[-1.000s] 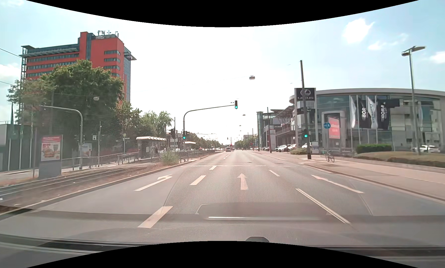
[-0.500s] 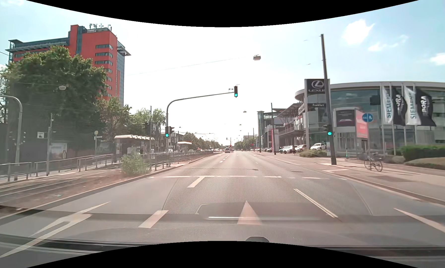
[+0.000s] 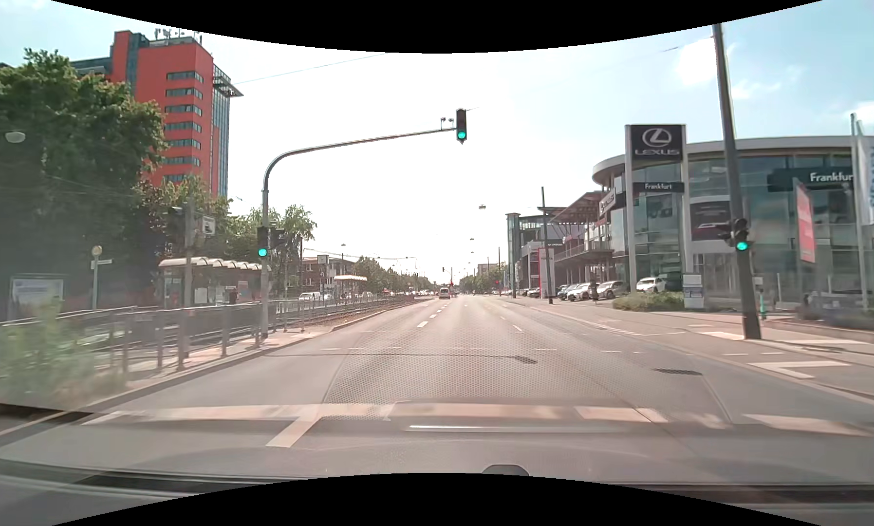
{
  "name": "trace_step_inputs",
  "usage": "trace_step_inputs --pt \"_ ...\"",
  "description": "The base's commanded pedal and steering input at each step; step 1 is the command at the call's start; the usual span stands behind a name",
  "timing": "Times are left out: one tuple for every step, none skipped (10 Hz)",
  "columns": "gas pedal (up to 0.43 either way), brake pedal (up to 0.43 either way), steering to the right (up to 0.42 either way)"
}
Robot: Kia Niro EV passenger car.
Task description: Follow the waypoints while adhering to traffic rules and regulations
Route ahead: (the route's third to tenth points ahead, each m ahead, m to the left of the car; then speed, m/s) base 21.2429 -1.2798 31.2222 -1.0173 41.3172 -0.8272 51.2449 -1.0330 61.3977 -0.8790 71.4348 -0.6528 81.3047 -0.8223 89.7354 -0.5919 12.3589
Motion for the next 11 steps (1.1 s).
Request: trace_step_inputs --pt "0.0 0.0 -0.003" --pt "0.0 0.0 -0.003" --pt "0.0 0.0 -0.003" --pt "0.0 0.0 -0.004" --pt "0.0 0.0 -0.005" --pt "0.0 0.0 -0.005" --pt "0.0 0.0 -0.005" --pt "0.0 0.0 -0.005" --pt "0.0 0.0 -0.005" --pt "0.0 0.012 -0.005" --pt "0.0 0.024 -0.005"
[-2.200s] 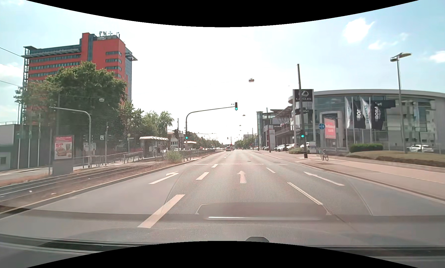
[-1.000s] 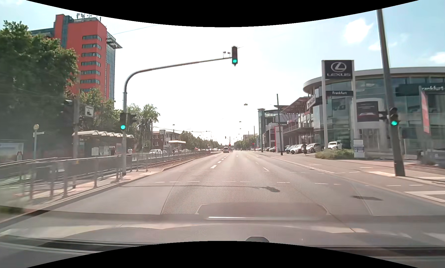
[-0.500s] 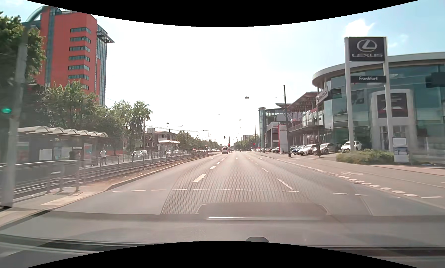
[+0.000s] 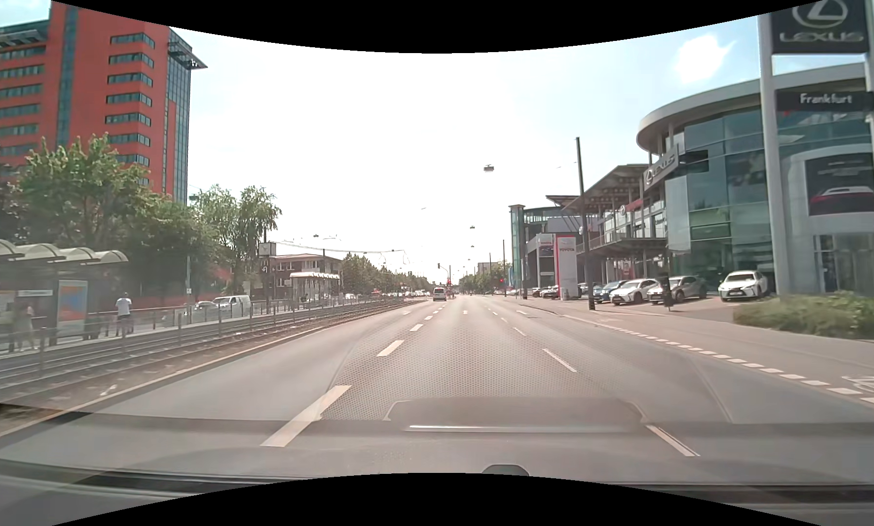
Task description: Follow the waypoints while adhering to traffic rules and regulations
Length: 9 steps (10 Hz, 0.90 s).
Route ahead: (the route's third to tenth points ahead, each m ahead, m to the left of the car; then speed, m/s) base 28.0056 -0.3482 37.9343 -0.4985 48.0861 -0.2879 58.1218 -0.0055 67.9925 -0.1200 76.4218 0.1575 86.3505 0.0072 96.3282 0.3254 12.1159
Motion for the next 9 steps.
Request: trace_step_inputs --pt "0.0 0.043 -0.005" --pt "0.0 0.055 -0.005" --pt "0.0 0.073 -0.005" --pt "0.0 0.085 -0.005" --pt "0.0 0.091 -0.005" --pt "0.0 0.104 -0.005" --pt "0.0 0.11 -0.005" --pt "0.0 0.11 -0.005" --pt "0.0 0.116 -0.005"
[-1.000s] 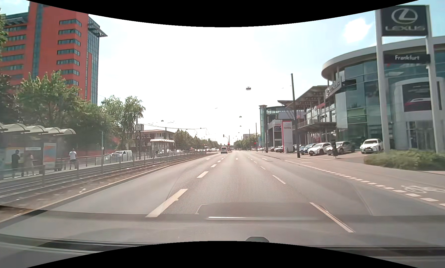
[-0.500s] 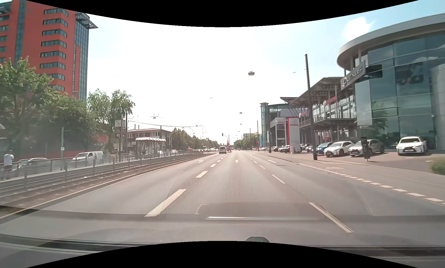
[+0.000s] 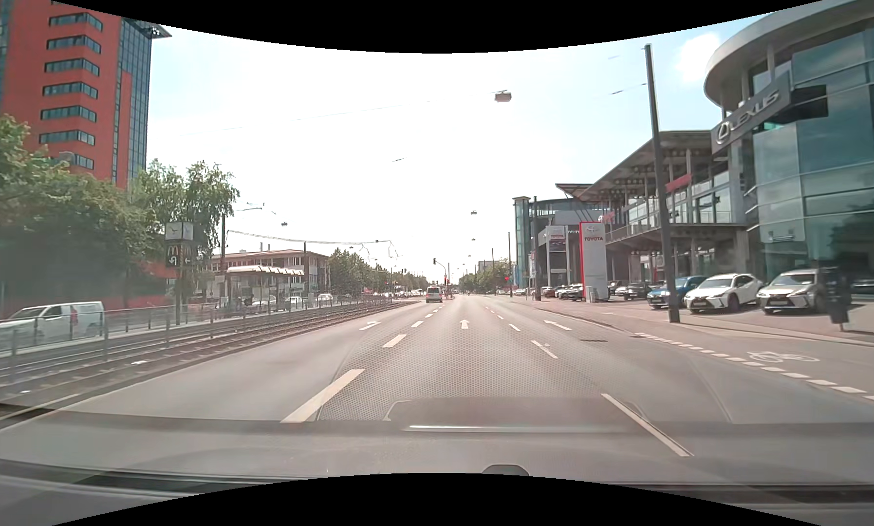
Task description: Follow the waypoints while adhering to traffic rules and regulations
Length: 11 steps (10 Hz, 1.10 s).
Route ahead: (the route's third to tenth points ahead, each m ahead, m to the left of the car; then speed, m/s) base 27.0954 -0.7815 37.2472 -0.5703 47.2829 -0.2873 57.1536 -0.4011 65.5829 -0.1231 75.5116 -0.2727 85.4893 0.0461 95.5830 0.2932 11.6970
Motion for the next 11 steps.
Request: trace_step_inputs --pt "0.0 0.122 -0.005" --pt "0.0 0.128 -0.005" --pt "0.0 0.134 -0.005" --pt "0.0 0.14 -0.005" --pt "0.0 0.14 -0.005" --pt "0.0 0.14 -0.005" --pt "0.0 0.146 -0.005" --pt "0.0 0.146 -0.005" --pt "0.0 0.152 -0.007" --pt "0.0 0.152 -0.009" --pt "0.0 0.152 -0.009"
